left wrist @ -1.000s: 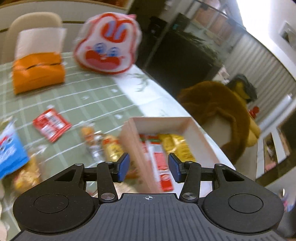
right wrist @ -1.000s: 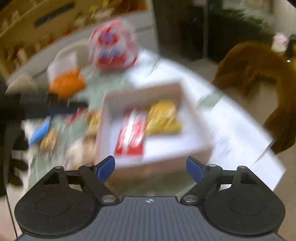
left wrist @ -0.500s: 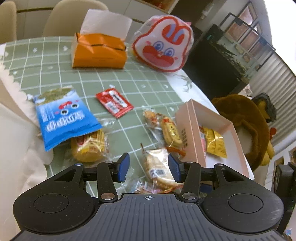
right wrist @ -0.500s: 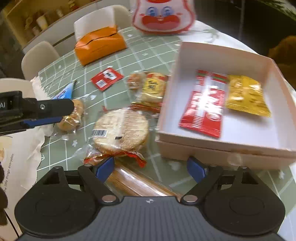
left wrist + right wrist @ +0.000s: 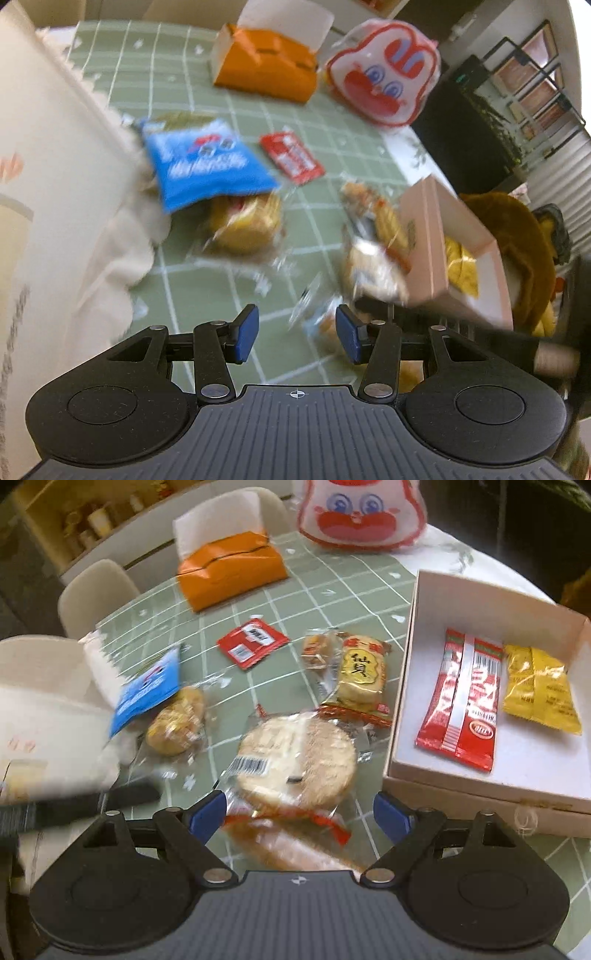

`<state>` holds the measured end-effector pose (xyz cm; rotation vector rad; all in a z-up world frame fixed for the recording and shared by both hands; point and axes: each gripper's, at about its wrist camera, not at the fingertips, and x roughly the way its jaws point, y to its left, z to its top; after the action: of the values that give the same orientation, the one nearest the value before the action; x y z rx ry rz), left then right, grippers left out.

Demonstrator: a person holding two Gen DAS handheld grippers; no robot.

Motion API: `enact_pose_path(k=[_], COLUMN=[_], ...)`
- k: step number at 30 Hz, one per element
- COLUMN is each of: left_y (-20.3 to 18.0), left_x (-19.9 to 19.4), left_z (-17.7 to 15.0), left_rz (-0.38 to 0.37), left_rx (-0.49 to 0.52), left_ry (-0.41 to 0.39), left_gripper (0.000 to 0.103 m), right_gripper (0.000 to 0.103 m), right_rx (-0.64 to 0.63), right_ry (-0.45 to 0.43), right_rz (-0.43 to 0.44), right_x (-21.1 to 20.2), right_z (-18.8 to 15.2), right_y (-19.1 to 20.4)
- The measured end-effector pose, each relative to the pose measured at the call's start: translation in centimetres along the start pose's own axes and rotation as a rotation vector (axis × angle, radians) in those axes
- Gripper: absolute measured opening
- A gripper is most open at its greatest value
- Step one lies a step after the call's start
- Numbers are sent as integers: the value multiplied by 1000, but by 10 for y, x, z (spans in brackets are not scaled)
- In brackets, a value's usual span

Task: Organize snacks
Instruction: 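Move the left gripper toward the clear-wrapped bread stick packet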

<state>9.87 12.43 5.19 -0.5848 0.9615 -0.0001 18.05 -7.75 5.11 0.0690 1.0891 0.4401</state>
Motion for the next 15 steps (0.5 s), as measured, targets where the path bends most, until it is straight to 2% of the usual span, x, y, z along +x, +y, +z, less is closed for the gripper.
enact_pose_path(k=[3, 6, 8, 9, 11, 15], left_y=[6, 9, 11, 12, 10, 0], left_x=[2, 1, -1, -1, -2, 1], left_z=[-10, -16, -19, -20, -22, -28], left_rz=[1, -1, -7, -11, -23, -74], left_rx=[-8, -8, -10, -12, -14, -3], left_ry=[18, 25, 25, 25, 31, 60], left_gripper=[51, 51, 51, 51, 51, 51], right_gripper=[90, 87, 56, 50, 31, 28], right_rx=[23, -38, -93, -96, -91, -79], right_ry=[-7, -3, 14, 21, 30, 13], right_rz=[-26, -80, -102, -111, -102, -132], right_x=[13, 24, 24, 21, 10, -20], right_z=[11, 14, 12, 10, 3, -23], right_y=[5, 18, 25, 25, 21, -1])
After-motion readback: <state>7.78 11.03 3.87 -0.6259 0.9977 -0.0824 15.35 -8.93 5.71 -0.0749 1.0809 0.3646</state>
